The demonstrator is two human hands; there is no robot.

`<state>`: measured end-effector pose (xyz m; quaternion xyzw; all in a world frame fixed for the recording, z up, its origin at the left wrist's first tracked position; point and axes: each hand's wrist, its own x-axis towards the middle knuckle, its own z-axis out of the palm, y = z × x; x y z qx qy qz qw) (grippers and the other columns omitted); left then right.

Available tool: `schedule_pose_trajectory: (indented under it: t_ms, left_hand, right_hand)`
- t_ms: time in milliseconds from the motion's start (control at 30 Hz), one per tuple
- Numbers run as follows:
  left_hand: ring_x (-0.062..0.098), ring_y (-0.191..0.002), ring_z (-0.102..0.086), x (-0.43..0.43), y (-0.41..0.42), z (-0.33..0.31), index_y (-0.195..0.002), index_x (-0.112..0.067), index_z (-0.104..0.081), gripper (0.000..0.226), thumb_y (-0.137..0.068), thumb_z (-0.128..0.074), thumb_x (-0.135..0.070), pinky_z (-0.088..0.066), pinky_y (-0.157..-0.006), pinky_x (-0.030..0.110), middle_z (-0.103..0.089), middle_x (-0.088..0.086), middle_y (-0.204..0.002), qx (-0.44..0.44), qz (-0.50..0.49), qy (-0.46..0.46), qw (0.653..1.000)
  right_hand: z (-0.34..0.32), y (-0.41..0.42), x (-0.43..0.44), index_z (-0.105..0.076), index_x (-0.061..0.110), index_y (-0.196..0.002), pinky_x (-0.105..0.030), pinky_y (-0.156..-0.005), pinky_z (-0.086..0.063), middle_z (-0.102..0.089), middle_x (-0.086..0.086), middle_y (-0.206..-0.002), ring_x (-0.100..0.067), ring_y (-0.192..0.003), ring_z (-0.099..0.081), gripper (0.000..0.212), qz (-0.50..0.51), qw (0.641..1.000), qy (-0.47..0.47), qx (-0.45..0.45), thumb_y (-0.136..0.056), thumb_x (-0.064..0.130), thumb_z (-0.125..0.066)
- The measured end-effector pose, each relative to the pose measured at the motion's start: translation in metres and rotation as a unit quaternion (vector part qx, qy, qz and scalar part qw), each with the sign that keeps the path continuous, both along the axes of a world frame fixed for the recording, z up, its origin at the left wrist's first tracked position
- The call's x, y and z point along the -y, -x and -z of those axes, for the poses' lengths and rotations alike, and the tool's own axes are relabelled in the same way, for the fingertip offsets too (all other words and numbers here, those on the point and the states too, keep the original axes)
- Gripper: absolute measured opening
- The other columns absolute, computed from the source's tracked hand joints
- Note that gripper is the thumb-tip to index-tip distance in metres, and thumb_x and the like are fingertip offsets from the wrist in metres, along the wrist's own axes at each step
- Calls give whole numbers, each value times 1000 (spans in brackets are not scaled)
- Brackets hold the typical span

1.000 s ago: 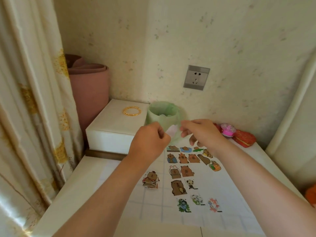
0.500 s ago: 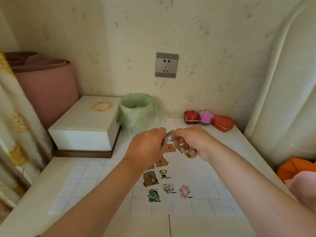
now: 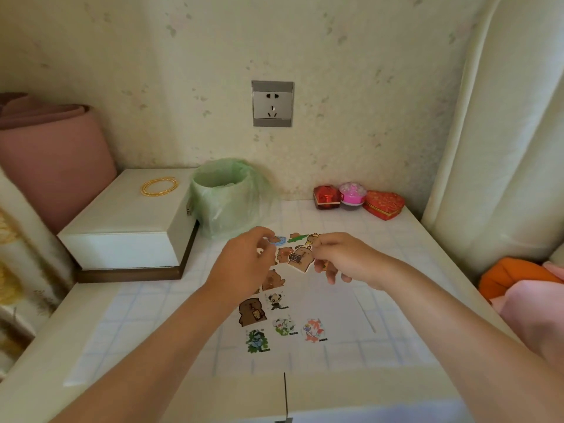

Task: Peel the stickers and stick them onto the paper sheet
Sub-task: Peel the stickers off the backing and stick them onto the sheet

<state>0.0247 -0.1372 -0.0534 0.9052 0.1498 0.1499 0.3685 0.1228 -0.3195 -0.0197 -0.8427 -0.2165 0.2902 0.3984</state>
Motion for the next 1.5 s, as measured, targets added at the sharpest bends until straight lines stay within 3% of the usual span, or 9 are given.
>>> schedule_pose_trajectory:
  t_ms: [167,367,500,733,867,1033,1200,1333,1500]
  left_hand:
    - [12,-55,-62,13,5,-17,-88,-12,-69,15,-96,-62,-23,-48,-55,21,-72,-1,-83,-75,16,258,963]
    - [11,-51,-57,16,6,-19,-86,-10,-69,6,-92,-68,-10,-47,-50,20,-71,0,-68,-92,41,275,956]
    - [12,-50,-55,15,6,-18,-90,-7,-70,3,-92,-67,-8,-48,-53,23,-68,-2,-64,-79,36,278,957]
    - [17,-60,-61,14,5,-14,-91,-12,-71,3,-91,-69,-12,-59,-73,42,-72,9,-91,-45,-10,293,955]
    - [19,-63,-66,16,7,-16,-94,-11,-70,3,-91,-69,-13,-55,-54,25,-74,12,-95,-41,-13,311,949]
    - [20,-65,-72,21,11,-17,-92,-13,-69,3,-92,-69,-11,-57,-54,26,-74,3,-80,-69,16,320,945]
    - [24,-74,-73,18,14,-12,-90,-8,-69,7,-89,-68,-1,-61,-77,40,-75,12,-85,-97,53,270,957]
    - [22,-79,-74,16,16,-6,-87,-15,-72,17,-91,-64,-1,-60,-78,29,-75,-5,-76,-102,85,157,979]
    - [4,-84,-65,6,20,5,-83,-30,-72,21,-91,-67,-12,-54,-84,25,-72,-15,-88,-95,85,-19,992]
  right_hand:
    - [8,4,6,-57,19,-80,-10,-42,-31,-65,7,-72,-19,-61,-58,22,-66,996,-1,56,-101,17,-49]
    - [13,3,9,-60,15,-82,-26,-59,-37,-66,8,-70,-17,-59,-59,21,-80,993,-15,83,-101,18,-50]
    - [12,5,7,-65,15,-86,-20,-51,-34,-68,5,-75,-17,-61,-59,19,-40,997,-20,64,-99,22,-53]
    - [13,7,6,-72,17,-104,-24,-48,-32,-75,-2,-96,-14,-63,-61,18,46,997,-54,-24,-93,31,-66]
    - [14,8,6,-75,16,-99,-24,-49,-31,-76,0,-90,-13,-59,-59,12,75,991,-98,-49,-93,25,-69]
    - [19,10,8,-73,13,-100,-23,-48,-31,-74,-1,-88,-12,-56,-60,11,89,989,-99,-58,-94,20,-68]
    - [23,9,15,-72,12,-97,-23,-48,-29,-73,0,-82,-11,-51,-56,8,85,993,-70,-44,-94,17,-68]
    - [28,7,20,-73,11,-97,-21,-45,-29,-73,2,-77,-10,-48,-52,8,69,995,-40,-54,-93,17,-69]
    - [35,6,18,-73,11,-93,-22,-45,-27,-72,0,-79,-12,-49,-49,6,75,996,-32,-44,-92,15,-70]
